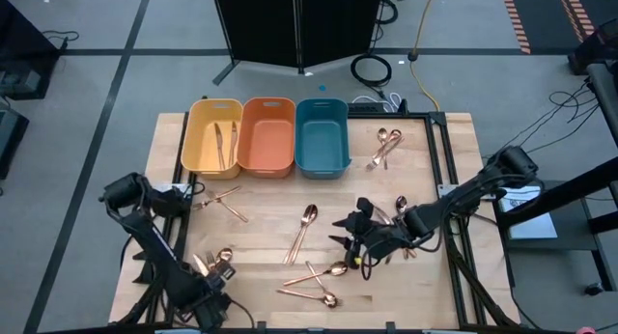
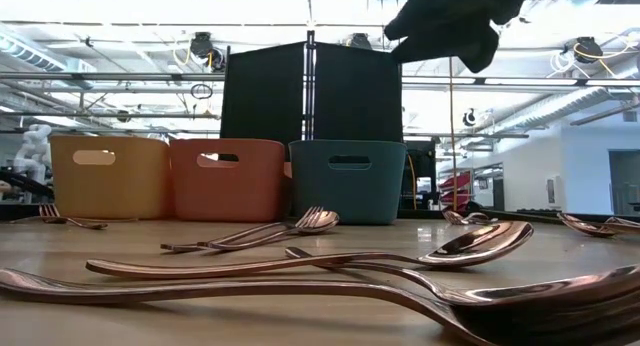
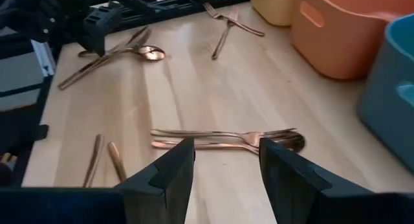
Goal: Sort silverware
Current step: Put the gold table knife into the yellow bin
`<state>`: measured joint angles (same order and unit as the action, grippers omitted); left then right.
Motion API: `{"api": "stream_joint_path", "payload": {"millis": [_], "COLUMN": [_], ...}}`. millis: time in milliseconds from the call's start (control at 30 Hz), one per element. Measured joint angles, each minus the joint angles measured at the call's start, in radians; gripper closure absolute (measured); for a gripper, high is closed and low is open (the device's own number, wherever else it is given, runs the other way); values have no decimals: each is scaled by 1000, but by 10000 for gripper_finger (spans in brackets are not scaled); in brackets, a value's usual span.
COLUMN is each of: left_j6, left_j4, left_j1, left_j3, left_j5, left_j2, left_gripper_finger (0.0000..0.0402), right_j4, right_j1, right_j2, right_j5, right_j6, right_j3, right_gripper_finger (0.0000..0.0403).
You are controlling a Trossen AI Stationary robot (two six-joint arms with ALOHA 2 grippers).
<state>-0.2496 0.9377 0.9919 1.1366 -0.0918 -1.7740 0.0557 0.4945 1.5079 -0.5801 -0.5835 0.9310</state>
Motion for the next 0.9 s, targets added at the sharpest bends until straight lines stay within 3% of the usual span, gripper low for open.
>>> {"api": "stream_joint_path", "payload": {"millis": [233,400,900], "left_j6": [-50,-59,-55], "left_j4": [-34,-115,-136], "left_j1": [28,43,51], "left_j3": [-1,-20,-64], "left_j5": [65,64,79], "left_j2": [1,0,-9], "left_gripper_finger": [259,259,259], "right_j4": [-51,-73,-83], "right_j1": [24,38,38], "right_j2": [11,11,11], "right_j5": [-1,-5,-21], "right_j6": [-25,-26,18], "right_j3": [0,0,0], "right_gripper_finger": [238,238,238]}}
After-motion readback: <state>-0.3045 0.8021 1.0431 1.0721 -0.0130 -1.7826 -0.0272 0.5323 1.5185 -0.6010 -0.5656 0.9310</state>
